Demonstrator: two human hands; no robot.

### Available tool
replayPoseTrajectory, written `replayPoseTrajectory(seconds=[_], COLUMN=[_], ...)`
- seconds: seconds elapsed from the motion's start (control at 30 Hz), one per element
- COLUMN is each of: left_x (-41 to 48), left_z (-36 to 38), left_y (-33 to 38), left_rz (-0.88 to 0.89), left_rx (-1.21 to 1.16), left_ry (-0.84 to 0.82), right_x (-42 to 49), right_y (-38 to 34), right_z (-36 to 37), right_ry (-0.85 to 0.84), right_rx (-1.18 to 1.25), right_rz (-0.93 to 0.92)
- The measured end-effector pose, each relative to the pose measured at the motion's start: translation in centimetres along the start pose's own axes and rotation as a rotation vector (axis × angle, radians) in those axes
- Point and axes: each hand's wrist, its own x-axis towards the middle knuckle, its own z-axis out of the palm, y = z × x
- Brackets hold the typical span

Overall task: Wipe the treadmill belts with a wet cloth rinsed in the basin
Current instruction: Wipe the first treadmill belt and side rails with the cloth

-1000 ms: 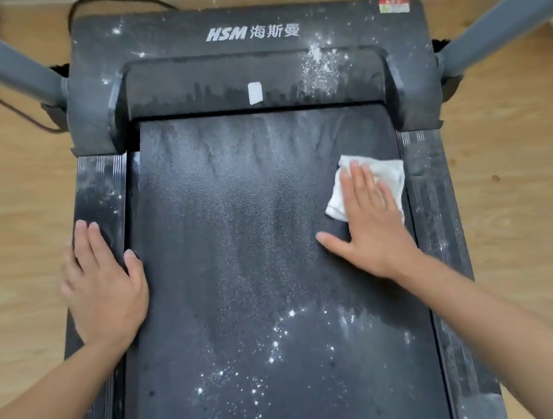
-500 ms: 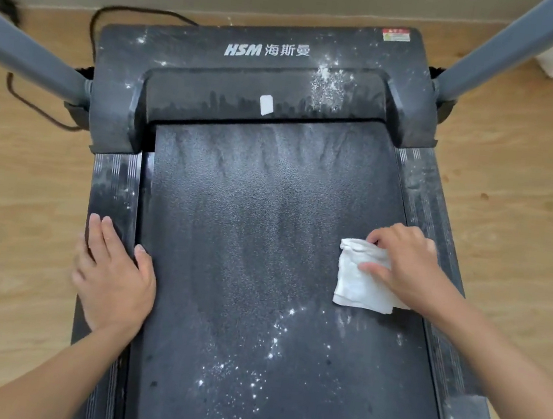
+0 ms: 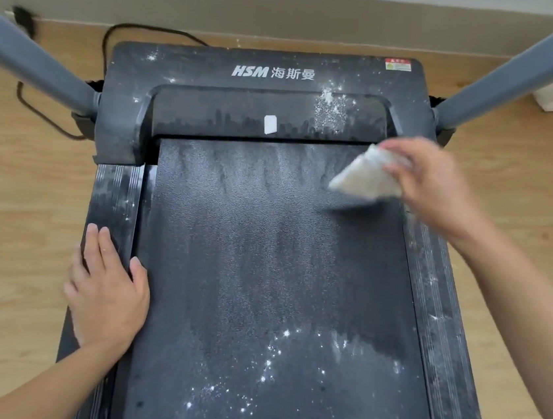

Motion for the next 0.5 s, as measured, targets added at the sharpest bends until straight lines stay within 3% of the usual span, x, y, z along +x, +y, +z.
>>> replayPoseTrajectory(seconds=[0.1, 0.17, 0.23, 0.37, 0.43, 0.5], left_x=[0.0, 0.0, 0.1, 0.1, 0.0, 0.0], left_z=[0.2, 0.2, 0.3, 0.5, 0.6, 0.6], left_y=[-0.1, -0.1, -0.2, -0.3, -0.3, -0.4], left_rz=[-0.001, 0.002, 0.003, 0.003, 0.007, 0.006], left_rx=[0.000, 0.007, 0.013, 0.015, 0.030, 0.040], left_ry=[0.012, 0.018, 0.021, 0.028, 0.027, 0.022], right_x=[3.3, 4.3, 3.8, -0.9, -2.1, -1.8], right_y=[-0.3, -0.2, 0.8, 3.8, 4.2, 3.7], right_z=[-2.3, -2.3, -0.2, 5.6, 6.3, 6.2], right_ry=[0.199, 0.242, 0.159, -0.292, -0.259, -0.121], right_rx=[-0.020, -0.086, -0.154, -0.156, -0.142, -0.149], right_rz=[-0.127, -0.141, -0.120, 0.061, 0.109, 0.135])
